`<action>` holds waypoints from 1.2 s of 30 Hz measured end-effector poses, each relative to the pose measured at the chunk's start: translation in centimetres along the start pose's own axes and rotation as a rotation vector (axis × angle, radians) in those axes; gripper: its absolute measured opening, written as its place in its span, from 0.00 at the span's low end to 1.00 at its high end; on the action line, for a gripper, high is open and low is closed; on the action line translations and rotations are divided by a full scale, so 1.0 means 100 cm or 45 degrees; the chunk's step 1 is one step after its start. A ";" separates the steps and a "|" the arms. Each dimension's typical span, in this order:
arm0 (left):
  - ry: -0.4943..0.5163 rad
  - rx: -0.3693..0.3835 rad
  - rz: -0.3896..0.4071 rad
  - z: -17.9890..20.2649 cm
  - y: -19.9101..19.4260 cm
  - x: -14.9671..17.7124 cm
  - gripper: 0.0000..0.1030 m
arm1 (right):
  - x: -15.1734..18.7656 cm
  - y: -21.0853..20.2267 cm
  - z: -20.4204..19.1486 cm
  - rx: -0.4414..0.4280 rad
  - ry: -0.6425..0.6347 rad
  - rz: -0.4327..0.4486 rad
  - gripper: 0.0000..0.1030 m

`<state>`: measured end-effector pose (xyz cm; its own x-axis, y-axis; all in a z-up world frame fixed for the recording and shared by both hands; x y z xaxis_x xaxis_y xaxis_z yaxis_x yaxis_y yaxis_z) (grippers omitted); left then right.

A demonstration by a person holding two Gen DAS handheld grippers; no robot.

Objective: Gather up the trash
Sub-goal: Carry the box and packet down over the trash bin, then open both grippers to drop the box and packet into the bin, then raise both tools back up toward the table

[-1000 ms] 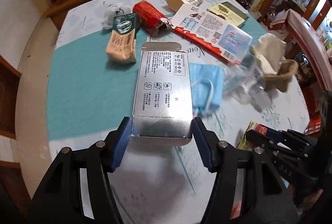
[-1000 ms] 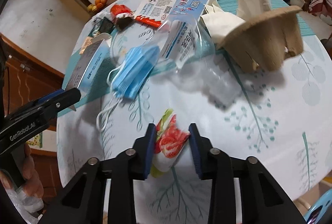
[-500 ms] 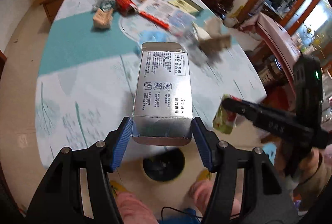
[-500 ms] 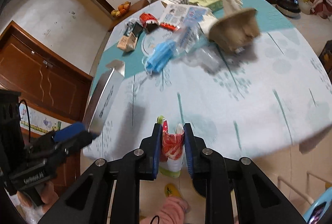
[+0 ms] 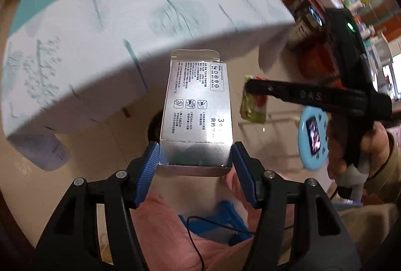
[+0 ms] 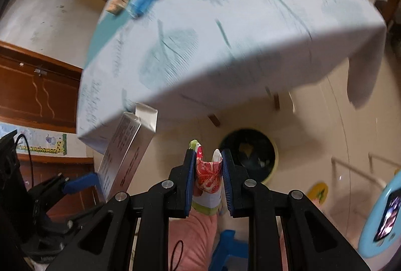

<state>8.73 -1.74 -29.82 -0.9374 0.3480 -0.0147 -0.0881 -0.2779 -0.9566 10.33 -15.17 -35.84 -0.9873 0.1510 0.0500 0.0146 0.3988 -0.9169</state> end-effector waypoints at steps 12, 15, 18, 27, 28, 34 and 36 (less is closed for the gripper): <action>0.074 -0.033 -0.228 -0.006 0.165 0.014 0.55 | 0.011 0.123 0.069 0.057 0.059 -0.027 0.19; 0.070 -0.040 -0.255 -0.012 0.209 0.008 0.55 | 0.010 0.160 0.088 0.073 0.060 -0.016 0.20; 0.060 -0.059 -0.254 -0.022 0.244 0.002 0.55 | 0.010 0.199 0.108 0.097 0.057 -0.029 0.21; -0.037 -0.122 -0.270 -0.059 0.306 -0.008 0.56 | 0.009 0.285 0.142 0.116 0.082 -0.087 0.40; -0.033 -0.135 -0.269 -0.060 0.308 -0.008 0.56 | 0.010 0.288 0.144 0.107 0.089 -0.089 0.40; -0.005 -0.162 -0.232 -0.056 0.306 -0.011 0.56 | 0.010 0.287 0.143 0.107 0.074 -0.066 0.46; -0.009 -0.165 -0.222 -0.055 0.301 -0.010 0.56 | 0.009 0.281 0.139 0.111 0.070 -0.060 0.47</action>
<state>8.88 -5.56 -60.16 -0.9140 0.3745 0.1560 -0.2057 -0.0965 -0.9738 7.63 -16.41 -67.04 -0.9762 0.1846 0.1135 -0.0479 0.3268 -0.9439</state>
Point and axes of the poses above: each gripper's, at about its wrist camera, not at the fingertips, and y roughly the way its jaws point, z to its right, x to its underside, the point moved 10 cm from there along y, roughly the way its jaws point, and after that the axes turned 9 degrees about -z, right-handed, at the moved point
